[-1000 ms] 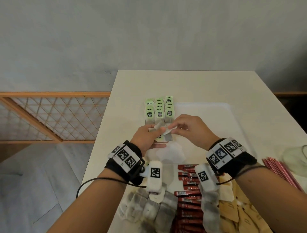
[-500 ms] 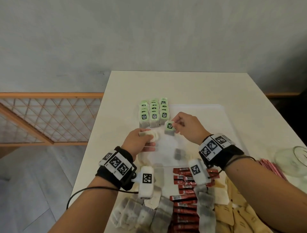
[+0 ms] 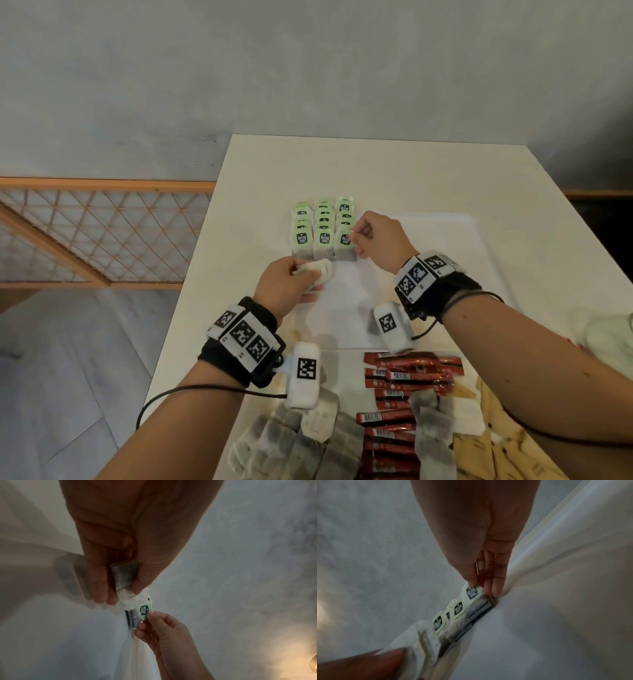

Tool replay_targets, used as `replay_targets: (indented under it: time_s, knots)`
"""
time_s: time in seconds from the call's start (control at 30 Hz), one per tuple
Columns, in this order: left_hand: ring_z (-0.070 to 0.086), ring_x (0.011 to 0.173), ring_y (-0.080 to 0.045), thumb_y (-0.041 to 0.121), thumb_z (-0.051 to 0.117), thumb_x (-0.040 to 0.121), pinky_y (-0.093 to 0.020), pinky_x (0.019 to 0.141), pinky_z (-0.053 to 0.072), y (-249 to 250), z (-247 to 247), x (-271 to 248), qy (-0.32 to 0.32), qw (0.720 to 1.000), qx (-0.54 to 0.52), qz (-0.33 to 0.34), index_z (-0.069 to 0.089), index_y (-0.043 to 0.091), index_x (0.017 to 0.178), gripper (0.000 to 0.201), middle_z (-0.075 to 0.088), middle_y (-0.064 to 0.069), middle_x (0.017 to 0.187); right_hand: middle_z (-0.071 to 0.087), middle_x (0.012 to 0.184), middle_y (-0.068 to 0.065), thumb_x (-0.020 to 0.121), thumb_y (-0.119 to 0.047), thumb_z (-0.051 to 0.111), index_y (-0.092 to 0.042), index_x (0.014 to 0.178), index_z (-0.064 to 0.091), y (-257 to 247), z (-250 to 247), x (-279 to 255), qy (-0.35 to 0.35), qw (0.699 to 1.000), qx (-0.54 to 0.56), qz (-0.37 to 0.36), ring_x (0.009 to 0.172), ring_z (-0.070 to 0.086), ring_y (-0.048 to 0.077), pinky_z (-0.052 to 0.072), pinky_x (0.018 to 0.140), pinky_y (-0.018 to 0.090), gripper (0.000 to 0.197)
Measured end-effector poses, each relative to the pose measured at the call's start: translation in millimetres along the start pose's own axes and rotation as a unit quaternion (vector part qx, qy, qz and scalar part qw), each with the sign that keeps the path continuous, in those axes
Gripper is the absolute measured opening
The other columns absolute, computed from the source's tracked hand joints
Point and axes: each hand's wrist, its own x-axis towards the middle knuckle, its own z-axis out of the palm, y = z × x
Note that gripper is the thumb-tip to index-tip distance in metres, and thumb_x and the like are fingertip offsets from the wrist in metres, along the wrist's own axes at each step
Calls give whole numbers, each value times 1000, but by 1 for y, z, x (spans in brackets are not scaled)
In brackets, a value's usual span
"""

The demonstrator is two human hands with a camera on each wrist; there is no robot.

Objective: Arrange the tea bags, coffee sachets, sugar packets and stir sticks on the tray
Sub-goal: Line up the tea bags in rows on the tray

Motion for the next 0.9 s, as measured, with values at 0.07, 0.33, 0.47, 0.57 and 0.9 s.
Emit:
replay_targets:
  time_s: [0.07,0.33,0.47,0.57,0.9]
  knots:
    - [66,78,-16,11,66,90,-29,66,61,1,0,-1,7,1000,0,0,65,7,99,10,66,-7,90,65,89,6,88,-15,68,-13,95,59,0,-2,-2,13,1000,20,4,76,65,24,57,79,44,11]
    - [66,80,-15,14,68,89,-29,68,61,10,2,-14,22,999,-29,9,70,13,98,9,69,-6,88,70,86,1,93,-24,63,-26,86,68,-27,-11,-48,-58,994,89,-27,70,64,10,53,64,24,8]
    - [70,79,-16,13,67,91,-30,69,61,15,9,-27,-14,999,-43,22,69,9,109,18,71,-10,92,67,79,1,93,-21,64,-20,88,67,-34,-10,-65,-105,988,108,-17,69,65,11,52,65,23,6]
    - [74,80,-24,12,67,91,-33,68,62,15,10,-36,-46,998,-36,29,65,9,117,27,72,-14,95,65,78,6,92,-15,65,-11,88,65,-38,-13,-75,-101,985,137,-14,67,65,14,54,64,24,5]
    - [69,60,-21,29,57,90,-41,63,58,5,2,-51,100,948,263,147,57,13,57,36,67,-4,60,64,72,0,87,-21,71,-13,83,67,-33,-11,-109,71,992,102,34,61,61,15,56,59,31,10]
